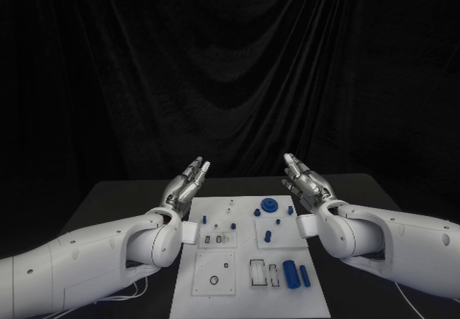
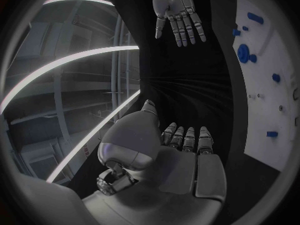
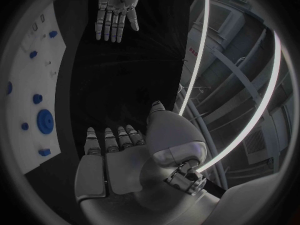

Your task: Assemble the parts on the task board

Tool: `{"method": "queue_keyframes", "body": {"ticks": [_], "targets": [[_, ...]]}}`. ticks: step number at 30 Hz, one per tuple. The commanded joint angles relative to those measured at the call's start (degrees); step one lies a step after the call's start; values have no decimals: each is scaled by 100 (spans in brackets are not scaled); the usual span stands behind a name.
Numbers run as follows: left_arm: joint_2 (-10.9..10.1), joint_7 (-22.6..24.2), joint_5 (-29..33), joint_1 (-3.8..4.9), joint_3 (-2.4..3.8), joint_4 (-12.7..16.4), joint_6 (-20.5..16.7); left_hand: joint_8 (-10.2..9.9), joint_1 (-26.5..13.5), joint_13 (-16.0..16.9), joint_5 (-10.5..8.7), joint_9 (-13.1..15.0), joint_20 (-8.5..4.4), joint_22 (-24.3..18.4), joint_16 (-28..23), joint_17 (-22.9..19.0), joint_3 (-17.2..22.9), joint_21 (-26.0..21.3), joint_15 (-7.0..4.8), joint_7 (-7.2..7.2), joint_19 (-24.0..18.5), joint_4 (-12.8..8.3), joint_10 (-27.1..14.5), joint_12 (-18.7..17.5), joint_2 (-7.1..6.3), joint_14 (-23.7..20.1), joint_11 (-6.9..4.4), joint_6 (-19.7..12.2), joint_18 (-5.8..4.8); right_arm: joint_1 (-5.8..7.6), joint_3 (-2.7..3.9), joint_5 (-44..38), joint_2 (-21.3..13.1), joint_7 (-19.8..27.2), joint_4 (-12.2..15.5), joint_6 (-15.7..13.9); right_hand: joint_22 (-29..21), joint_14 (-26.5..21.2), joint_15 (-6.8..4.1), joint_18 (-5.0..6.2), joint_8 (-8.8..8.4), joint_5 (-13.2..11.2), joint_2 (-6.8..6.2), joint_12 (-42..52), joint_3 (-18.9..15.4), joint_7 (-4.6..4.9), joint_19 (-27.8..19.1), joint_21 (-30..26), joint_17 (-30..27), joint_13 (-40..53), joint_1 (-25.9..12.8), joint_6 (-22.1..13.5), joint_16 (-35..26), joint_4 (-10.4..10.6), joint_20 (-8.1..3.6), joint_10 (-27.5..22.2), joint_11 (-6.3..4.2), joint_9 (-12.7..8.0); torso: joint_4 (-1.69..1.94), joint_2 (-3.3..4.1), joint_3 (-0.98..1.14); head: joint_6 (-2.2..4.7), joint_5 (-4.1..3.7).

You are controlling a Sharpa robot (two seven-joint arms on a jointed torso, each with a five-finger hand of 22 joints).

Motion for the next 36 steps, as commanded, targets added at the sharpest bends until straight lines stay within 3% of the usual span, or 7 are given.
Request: {"method": "queue_keyframes", "body": {"ticks": [1, 6, 14, 15, 22, 27, 36], "targets": [[45, 494, 433, 136, -100, -64, 1388, 40, 301, -8, 64, 7, 252, -6, -21, -9, -61, -20, -106, 2, -5, 69, 4, -19, 49, 7, -17, 63, 94, 154, -113, 709, -37, -182, -21, 1303, -10, 0, 261, 77, 26, 6, 24, -27, -87, -26, 6, -21, -9, -9, 266, 53, -20, 37, 166, -3, 239, 13, 2, 3, 0, -1, 2], [95, 678, 637, 312, -311, -157, 2125, 51, 367, -8, 85, 16, 532, -6, -21, -9, -125, -20, 191, 12, -5, 69, 4, -19, 49, 7, 155, 130, 97, 352, -324, 1012, -80, -235, -40, 1853, -10, 0, 472, 96, 37, 14, -21, -27, -76, -78, 6, -21, -9, -9, 399, 104, -20, 30, 277, -3, 489, 24, 2, 3, 0, -1, 2], [127, 793, 764, 422, -442, -215, 2584, 85, 727, 8, 241, 49, 513, -6, -21, -9, -50, -20, 21, 85, -5, 64, 57, -3, 35, 7, 127, 446, 98, 426, -403, 1124, -95, -255, -47, 2059, 86, 0, 690, 99, 51, 708, -90, -27, 125, -7, 182, 121, -9, -9, 1006, 187, -20, -213, 483, -3, 621, 37, 2, 3, 0, -1, 2], [-291, 1577, -1276, 413, -444, -468, 2547, 81, 745, 8, 292, 47, 509, -6, -21, -9, -51, -20, 29, 73, -5, 64, 56, -4, 40, 7, 123, 440, 99, 518, -403, -470, -458, -144, -65, 2543, 103, 0, 712, 102, 53, 758, -93, -27, 145, 13, 224, 150, -9, -9, 1073, 198, -20, -247, 501, -3, 647, 39, 130, 310, -32, -478, -207], [-564, 1729, -1397, 412, -445, -416, 2533, 105, 948, 16, 664, 68, 563, -6, -21, -9, -32, -20, 105, 201, -5, 65, 88, 3, 46, 7, 201, 646, 97, 722, -403, -1084, -571, -511, -60, 2379, 678, 892, 1046, -51, 57, 1767, -51, 280, 922, 234, 2572, 1407, 337, 103, 2606, 247, 567, -1502, 566, 139, 1201, 47, 115, 382, -38, -660, -144], [-839, 1795, -1548, 412, -445, -400, 2389, 110, 1233, 22, 1062, 76, 572, -4, -21, -9, -22, -18, 75, 219, -3, 65, 119, 9, 9, 7, 235, 782, 96, 1015, -403, -1379, -617, -1062, -1, 2154, 650, 2223, 1197, -170, 66, 1407, -244, 633, 1298, 423, 3526, 1574, 547, 135, 2694, 233, 1304, -1785, 545, 177, 1355, 50, 135, 441, -41, -849, -151], [-1097, 1812, -1599, 412, -445, -318, 2335, 111, 1325, 23, 1238, 77, 643, 8, -21, -9, -16, -3, 183, 237, 15, 68, 124, 11, 32, 7, 250, 797, 98, 1594, -404, -3542, -637, -2298, -99, 1961, 1155, 5743, 322, 102, 949, 286, -607, 2920, 1216, 1121, 5997, 2787, 986, 415, 2557, 2424, 3179, -1657, -31, 1740, 1428, 438, 192, 511, -50, -1161, -143]]}}
